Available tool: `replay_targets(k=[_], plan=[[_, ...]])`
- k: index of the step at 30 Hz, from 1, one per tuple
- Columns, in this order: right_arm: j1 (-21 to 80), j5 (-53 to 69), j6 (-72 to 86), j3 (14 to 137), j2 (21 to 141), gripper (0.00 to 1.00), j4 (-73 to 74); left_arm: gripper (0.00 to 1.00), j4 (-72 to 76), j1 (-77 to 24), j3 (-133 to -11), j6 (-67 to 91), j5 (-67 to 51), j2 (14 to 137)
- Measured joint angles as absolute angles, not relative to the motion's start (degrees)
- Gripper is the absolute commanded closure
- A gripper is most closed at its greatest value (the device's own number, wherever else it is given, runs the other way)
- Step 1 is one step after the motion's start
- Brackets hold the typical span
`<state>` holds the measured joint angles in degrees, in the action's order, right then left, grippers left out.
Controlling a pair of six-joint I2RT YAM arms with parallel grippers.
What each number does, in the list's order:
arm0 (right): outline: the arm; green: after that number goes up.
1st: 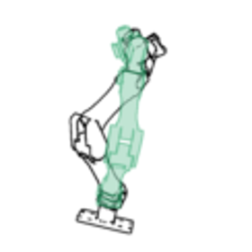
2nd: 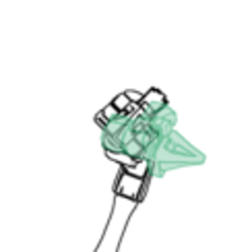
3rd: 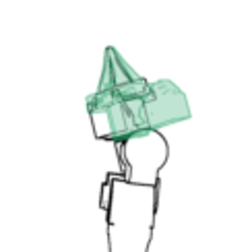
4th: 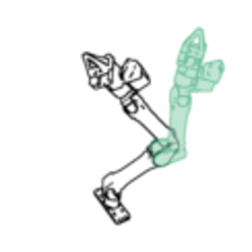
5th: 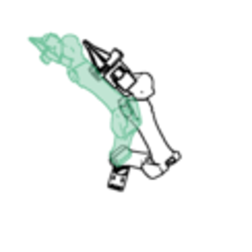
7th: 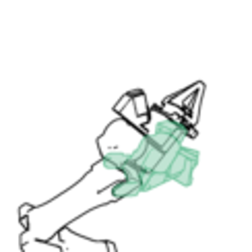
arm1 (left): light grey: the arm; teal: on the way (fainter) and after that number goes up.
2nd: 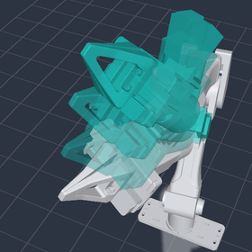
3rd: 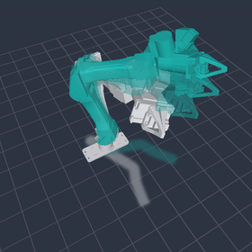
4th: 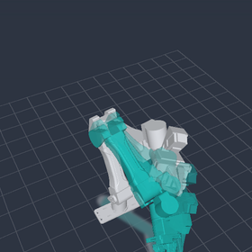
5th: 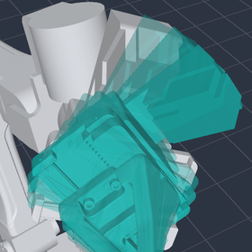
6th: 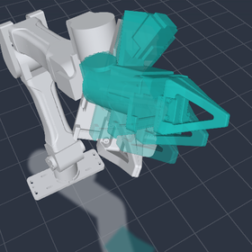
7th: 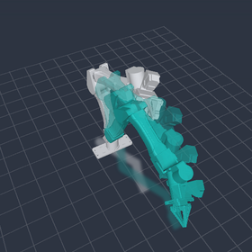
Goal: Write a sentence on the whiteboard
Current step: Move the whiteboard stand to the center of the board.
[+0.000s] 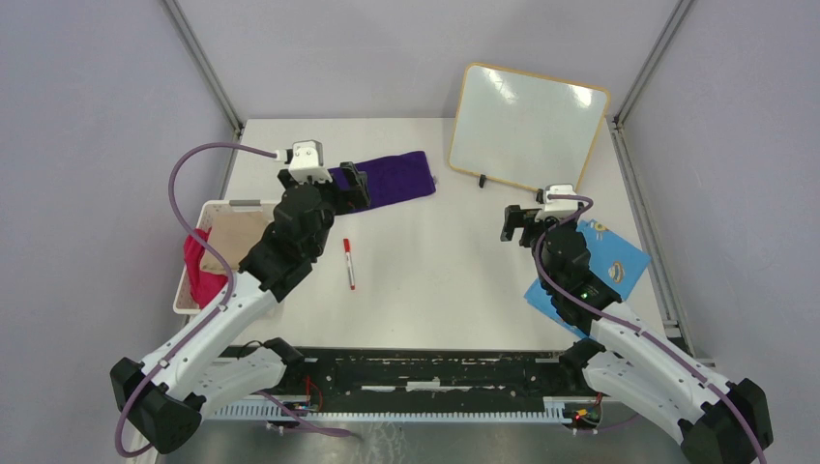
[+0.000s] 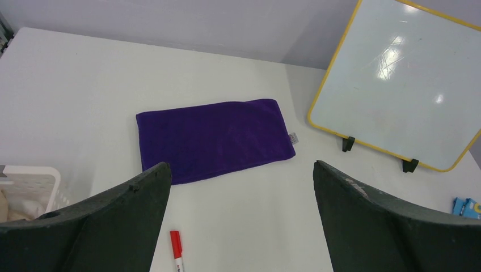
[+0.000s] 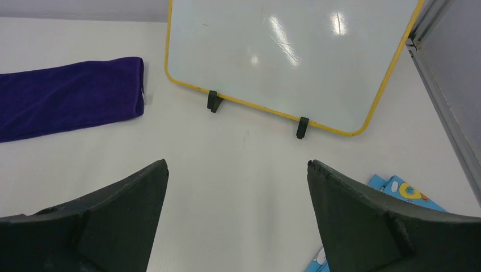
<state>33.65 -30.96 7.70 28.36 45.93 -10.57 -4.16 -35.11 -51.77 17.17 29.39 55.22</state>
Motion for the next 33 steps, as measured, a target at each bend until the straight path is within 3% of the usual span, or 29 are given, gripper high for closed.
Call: replay_targets(k=[16, 25, 33], plan=[[33.65, -33.52, 9.85, 28.69, 45.98, 0.02, -8.38, 0.0, -4.12, -35.11, -51.62, 17.15, 28.01, 54.68], [33.65, -37.39, 12.43, 35.05, 51.79, 0.02, -3.33, 0.0, -3.88, -35.64, -51.13, 17.1, 23.88, 53.63], [30.24, -39.38, 15.49, 35.44, 56.16, 0.14, -2.31, 0.0, -3.05, -35.88, -51.11, 17.08, 20.69, 53.08]])
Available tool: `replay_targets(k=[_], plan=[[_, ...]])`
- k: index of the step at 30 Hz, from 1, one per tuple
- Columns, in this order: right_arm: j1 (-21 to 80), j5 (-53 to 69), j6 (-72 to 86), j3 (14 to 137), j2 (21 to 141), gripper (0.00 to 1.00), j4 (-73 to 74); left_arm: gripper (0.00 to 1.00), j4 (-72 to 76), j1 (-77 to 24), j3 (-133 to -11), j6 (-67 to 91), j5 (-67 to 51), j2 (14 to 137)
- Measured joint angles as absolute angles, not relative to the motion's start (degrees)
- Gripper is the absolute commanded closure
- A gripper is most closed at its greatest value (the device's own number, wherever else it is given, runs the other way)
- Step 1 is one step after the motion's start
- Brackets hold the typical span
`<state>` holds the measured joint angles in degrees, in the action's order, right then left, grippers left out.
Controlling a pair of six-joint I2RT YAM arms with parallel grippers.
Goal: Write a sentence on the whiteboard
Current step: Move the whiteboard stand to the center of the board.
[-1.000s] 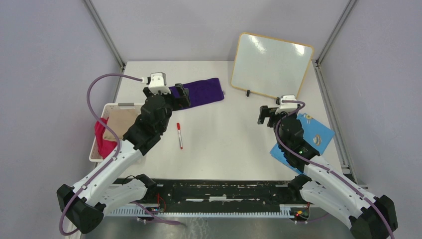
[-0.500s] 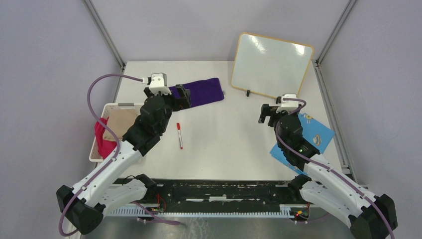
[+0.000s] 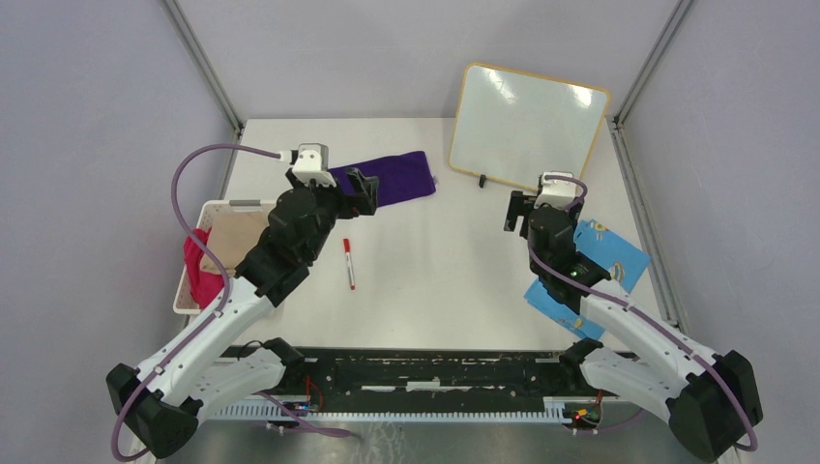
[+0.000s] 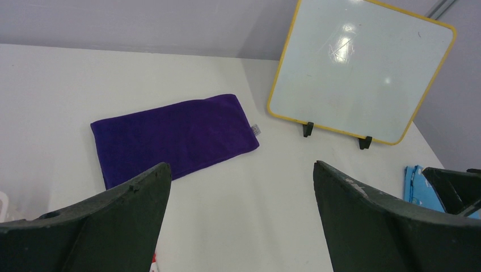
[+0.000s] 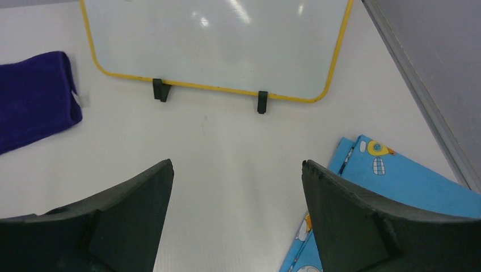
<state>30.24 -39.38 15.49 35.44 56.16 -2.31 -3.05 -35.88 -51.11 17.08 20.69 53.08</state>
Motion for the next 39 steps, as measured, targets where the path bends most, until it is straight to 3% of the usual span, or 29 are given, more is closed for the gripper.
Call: replay_targets(k=[7, 20, 39], plan=[[19.75, -34.13, 19.38, 35.44, 66.87, 0.24, -6.39, 0.0, -2.92, -36.71, -50.89, 17.08, 19.97, 52.38], [13.54, -29.52, 17.72, 44.14, 87.79, 0.46, -10.57, 0.0, -2.87, -38.5, -50.81, 17.08, 18.81, 51.99], [9.96, -27.11, 14.7, 55.61, 103.92, 0.53, -11.05, 0.0, -2.9, -38.65, -50.78, 17.08, 17.69, 53.19]])
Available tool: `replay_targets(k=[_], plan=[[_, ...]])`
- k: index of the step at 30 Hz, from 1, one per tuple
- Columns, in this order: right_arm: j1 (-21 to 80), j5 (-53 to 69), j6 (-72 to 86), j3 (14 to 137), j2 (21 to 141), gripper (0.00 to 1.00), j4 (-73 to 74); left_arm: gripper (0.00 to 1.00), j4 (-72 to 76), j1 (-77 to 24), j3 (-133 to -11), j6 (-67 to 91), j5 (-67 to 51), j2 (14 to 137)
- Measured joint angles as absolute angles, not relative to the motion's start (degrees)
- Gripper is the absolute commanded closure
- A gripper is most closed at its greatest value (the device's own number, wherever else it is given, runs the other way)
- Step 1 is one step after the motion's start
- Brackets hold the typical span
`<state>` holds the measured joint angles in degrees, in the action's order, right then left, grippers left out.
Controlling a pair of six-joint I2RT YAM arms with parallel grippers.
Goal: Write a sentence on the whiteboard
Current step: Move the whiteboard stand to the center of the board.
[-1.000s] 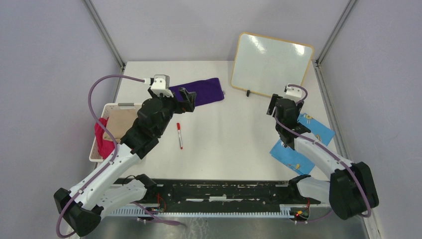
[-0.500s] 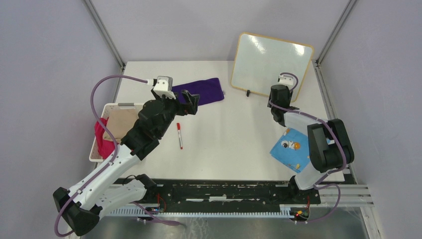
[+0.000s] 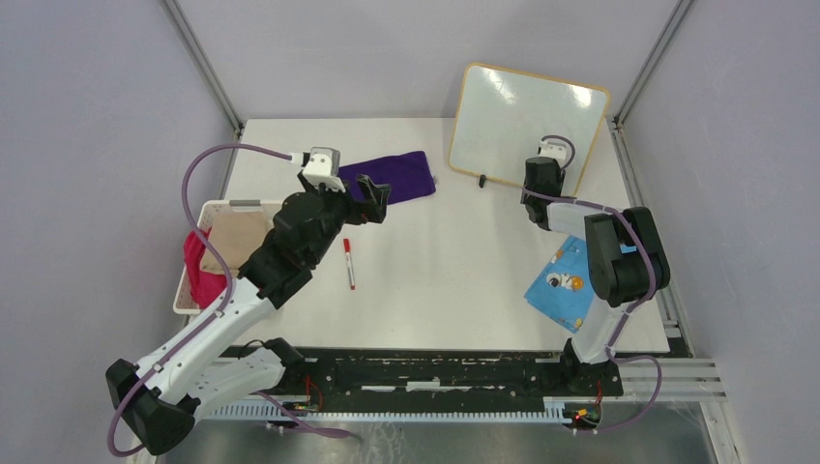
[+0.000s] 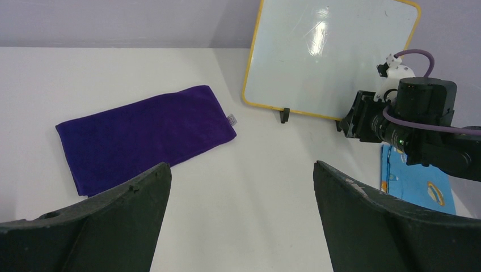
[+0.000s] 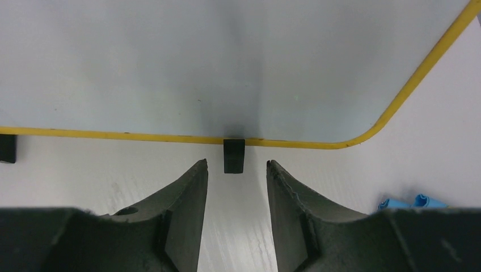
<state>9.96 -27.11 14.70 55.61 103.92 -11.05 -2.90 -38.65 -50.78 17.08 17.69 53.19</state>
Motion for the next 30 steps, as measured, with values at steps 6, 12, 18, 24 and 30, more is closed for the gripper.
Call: replay_targets(k=[6, 12, 18, 24, 30], plan=[[9.54, -26.35, 14.66, 57.58, 107.04, 0.59, -11.03, 0.0, -2.87, -38.65, -50.78, 17.08, 17.58, 54.39], [9.1, -25.39, 14.48, 59.46, 108.97, 0.67, -10.2, 0.0, -2.87, -38.65, -50.78, 17.08, 17.61, 54.92], [8.67, -25.08, 13.98, 60.2, 109.27, 0.8, -8.99, 0.0, -2.87, -38.65, -50.78, 17.08, 17.61, 55.51], [8.38, -24.14, 13.72, 60.31, 109.27, 0.99, -8.91, 0.0, -2.87, -38.65, -50.78, 17.08, 17.58, 55.66], [8.29, -22.9, 13.8, 59.16, 108.62, 1.0, -9.76, 0.0, -2.87, -38.65, -50.78, 17.1, 17.43, 55.66]])
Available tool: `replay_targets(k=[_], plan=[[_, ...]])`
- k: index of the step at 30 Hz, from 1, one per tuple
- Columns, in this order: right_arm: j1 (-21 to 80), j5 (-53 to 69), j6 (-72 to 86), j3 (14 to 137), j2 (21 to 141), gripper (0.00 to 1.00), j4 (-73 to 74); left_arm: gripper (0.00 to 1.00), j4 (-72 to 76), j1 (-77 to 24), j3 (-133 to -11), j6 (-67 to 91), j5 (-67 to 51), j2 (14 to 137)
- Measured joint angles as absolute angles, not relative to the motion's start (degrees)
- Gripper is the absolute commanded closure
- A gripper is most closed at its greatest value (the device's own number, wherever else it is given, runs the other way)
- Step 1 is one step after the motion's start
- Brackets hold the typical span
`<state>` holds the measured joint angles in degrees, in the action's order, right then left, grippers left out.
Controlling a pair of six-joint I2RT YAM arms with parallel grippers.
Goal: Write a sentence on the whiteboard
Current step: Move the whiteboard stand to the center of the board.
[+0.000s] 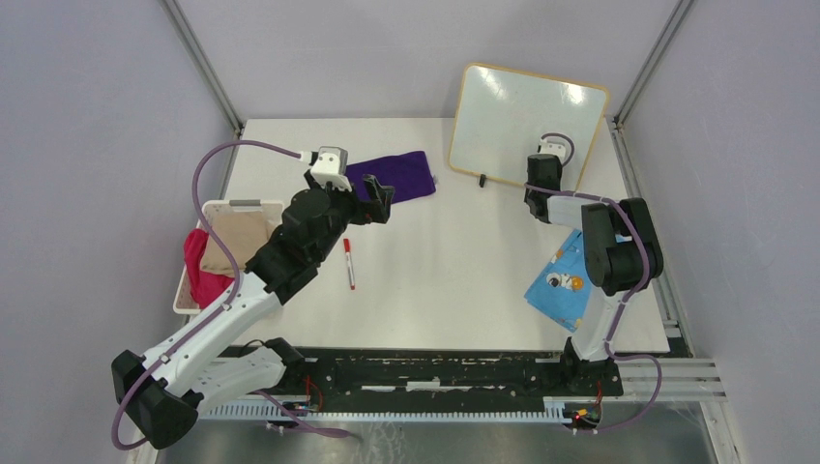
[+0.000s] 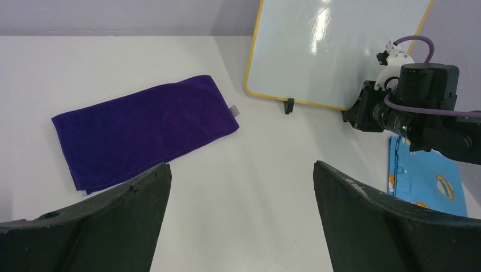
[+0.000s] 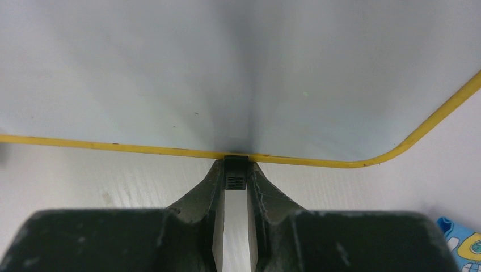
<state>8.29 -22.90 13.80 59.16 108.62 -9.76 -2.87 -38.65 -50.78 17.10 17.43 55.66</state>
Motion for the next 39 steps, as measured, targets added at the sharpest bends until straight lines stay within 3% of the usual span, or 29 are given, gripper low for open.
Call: replay_targets(k=[14, 22, 39], plan=[[11.92, -21.21, 17.39, 38.37, 90.83, 1.0, -11.07, 0.0, -2.79, -38.72, -50.78, 17.12, 15.92, 54.19], [18.92, -21.82, 19.07, 28.51, 79.92, 1.0, -9.72, 0.0, -2.37, -39.11, -50.78, 17.12, 15.92, 53.95], [34.44, -22.28, 23.22, 23.42, 74.72, 1.0, -10.74, 0.0, -2.39, -39.13, -50.17, 17.12, 20.21, 53.08]])
